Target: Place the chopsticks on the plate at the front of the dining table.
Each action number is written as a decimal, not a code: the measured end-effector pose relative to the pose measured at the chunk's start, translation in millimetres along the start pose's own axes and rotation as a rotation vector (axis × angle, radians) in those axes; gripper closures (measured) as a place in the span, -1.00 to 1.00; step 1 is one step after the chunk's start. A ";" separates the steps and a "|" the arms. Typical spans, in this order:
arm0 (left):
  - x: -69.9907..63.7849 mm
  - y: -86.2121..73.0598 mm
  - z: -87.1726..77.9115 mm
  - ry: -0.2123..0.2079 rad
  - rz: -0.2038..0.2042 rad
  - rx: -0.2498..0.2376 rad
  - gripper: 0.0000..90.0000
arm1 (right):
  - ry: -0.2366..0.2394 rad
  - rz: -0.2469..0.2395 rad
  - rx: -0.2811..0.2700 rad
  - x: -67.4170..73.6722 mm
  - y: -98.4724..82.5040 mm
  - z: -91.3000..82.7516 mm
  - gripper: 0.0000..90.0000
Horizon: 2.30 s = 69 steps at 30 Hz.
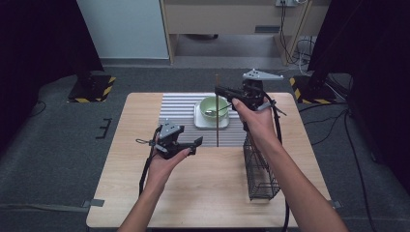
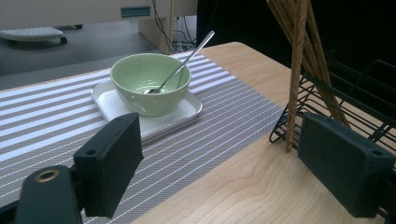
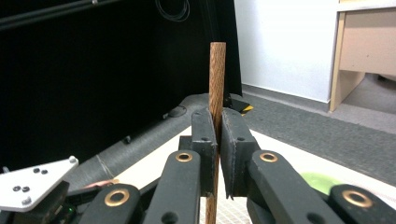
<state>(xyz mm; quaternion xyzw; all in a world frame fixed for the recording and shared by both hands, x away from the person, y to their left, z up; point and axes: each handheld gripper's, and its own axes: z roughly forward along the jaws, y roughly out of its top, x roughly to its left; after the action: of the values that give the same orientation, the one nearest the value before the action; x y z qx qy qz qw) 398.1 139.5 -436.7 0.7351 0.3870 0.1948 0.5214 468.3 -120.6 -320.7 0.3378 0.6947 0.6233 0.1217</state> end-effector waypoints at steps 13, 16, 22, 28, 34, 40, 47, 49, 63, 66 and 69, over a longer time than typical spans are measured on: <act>-12.7 -7.1 17.5 -0.049 0.027 0.024 -0.68 | 0.004 0.034 -0.009 -5.6 -18.7 2.2 0.89; -15.4 -7.4 20.0 -0.052 0.030 0.022 -0.67 | 0.007 0.036 -0.007 -4.2 -21.9 3.9 0.89; -18.8 -11.6 23.7 -0.050 0.019 0.030 -0.64 | 0.007 0.050 -0.006 -2.8 -28.1 4.9 0.89; -20.1 -17.0 26.7 -0.054 0.017 0.031 -0.56 | 0.010 0.068 -0.019 -4.0 -28.0 3.3 0.89; -24.0 -23.6 31.3 -0.068 0.024 0.038 -0.41 | 0.012 0.069 -0.016 -4.3 -27.9 3.4 0.89; -29.7 -31.0 40.3 -0.092 0.016 0.041 -0.18 | 0.014 0.065 -0.014 -4.1 -26.9 1.7 0.89; -32.9 -36.0 45.9 -0.120 0.020 0.041 0.18 | 0.014 0.063 -0.009 -4.6 -26.9 1.0 0.89; -33.2 -36.2 46.4 -0.123 0.018 0.040 0.19 | 0.015 0.062 -0.008 -4.5 -27.0 1.1 0.89; -36.2 -41.8 54.6 -0.128 0.003 0.058 0.52 | 0.022 0.064 -0.006 -3.2 -24.7 0.5 0.89; -36.2 -41.4 54.7 -0.134 -0.006 0.051 0.56 | 0.023 0.064 -0.007 -2.9 -24.2 0.2 0.89; -35.0 -40.7 54.1 -0.134 -0.012 0.049 0.60 | 0.021 0.064 -0.005 -3.3 -24.1 0.2 0.89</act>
<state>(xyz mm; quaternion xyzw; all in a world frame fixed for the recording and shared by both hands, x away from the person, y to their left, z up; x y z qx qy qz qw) 398.7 85.6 -490.5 0.7567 0.3604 0.1325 0.5291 463.2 -122.4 -344.4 0.3530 0.6833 0.6321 0.0951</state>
